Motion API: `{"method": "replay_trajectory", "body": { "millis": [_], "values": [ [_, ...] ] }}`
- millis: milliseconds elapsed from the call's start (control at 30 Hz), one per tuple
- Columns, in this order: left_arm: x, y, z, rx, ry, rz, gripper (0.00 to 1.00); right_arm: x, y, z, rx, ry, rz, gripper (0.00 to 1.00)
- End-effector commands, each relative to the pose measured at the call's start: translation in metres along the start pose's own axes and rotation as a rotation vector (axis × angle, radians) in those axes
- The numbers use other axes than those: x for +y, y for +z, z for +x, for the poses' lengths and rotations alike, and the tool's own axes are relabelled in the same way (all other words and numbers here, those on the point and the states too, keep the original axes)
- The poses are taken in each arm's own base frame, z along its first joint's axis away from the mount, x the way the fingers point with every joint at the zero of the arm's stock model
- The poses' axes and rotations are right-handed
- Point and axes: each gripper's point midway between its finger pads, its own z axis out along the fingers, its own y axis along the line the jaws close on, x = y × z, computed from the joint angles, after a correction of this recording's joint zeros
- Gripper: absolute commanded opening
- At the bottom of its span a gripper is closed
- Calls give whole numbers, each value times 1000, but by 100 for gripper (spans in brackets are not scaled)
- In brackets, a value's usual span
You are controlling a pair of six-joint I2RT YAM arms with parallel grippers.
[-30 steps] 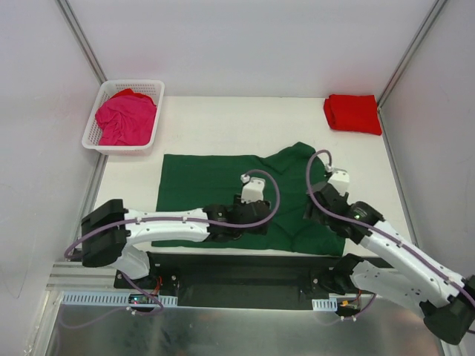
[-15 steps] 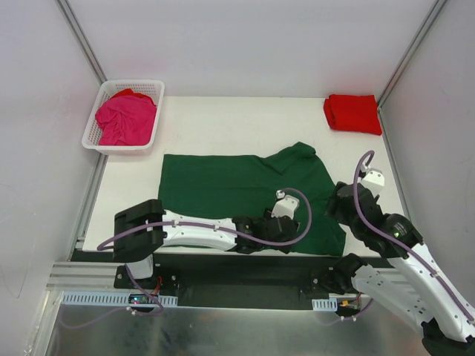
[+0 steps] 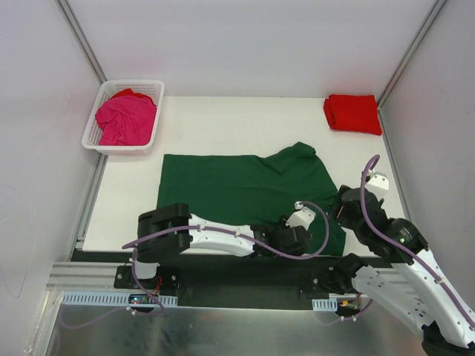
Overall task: Fold and stack the t-shirts
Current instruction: Fold the flattened tshirt in 1/3 of the way
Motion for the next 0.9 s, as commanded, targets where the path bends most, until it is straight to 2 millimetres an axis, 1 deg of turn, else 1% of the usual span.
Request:
{"method": "replay_trajectory", "body": {
  "millis": [0, 133, 267, 400, 700, 867],
  "values": [
    [-7, 2, -25, -72, 43, -13, 56, -6, -3, -5, -18, -8, 14, 67],
    [-6, 4, -29, -85, 66, -25, 56, -5, -1, -1, -8, -16, 17, 67],
    [-7, 0, -40, -108, 83, -25, 56, -5, 2, 3, 3, -20, 19, 68],
    [-4, 2, -41, -116, 121, -43, 56, -4, 4, 5, 9, -18, 17, 68],
    [7, 20, -31, -91, 187, -94, 53, -4, 4, 6, 12, -28, 15, 69],
    [14, 29, -24, -69, 203, -109, 48, -5, 5, 7, 15, -30, 18, 69]
  ]
}}
